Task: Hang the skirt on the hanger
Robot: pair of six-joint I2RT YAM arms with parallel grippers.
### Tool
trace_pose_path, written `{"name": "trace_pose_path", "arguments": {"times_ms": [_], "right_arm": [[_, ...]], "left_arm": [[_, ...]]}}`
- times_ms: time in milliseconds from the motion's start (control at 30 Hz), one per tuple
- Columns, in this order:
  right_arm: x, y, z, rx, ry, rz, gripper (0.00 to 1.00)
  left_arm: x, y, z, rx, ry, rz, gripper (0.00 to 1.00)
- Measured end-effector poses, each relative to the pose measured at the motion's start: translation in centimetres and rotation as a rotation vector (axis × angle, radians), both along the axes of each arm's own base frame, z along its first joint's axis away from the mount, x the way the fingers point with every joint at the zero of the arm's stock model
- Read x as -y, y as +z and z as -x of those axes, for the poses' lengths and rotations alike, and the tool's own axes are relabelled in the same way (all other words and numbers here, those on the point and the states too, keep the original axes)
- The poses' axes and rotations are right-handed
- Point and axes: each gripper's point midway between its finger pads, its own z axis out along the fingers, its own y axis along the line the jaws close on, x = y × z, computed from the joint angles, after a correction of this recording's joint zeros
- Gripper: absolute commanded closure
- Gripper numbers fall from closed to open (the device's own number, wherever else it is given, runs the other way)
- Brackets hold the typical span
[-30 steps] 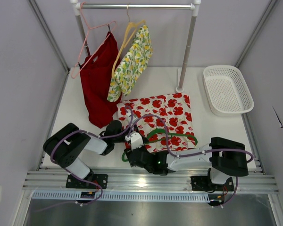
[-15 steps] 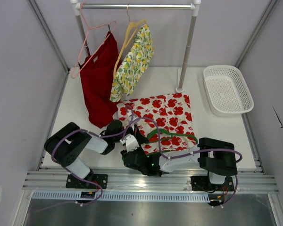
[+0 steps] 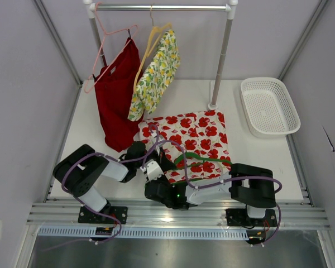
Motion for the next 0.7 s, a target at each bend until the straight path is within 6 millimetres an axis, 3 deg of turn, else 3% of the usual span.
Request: {"name": "trace_pose_path", "arguments": {"times_ms": [300,700], "right_arm": [[0.4,1.4,-0.4,0.036,0.001,0.019,0.91],[0.4,6.3,-0.9,0.090,0.013,-0.005,0.91]], "left_arm": [[0.1,0.0,-0.1,0.006,-0.003,-0.002,1.00],[0.4,0.4,-0.5,0.014,-0.015,-0.009,1.00]]}}
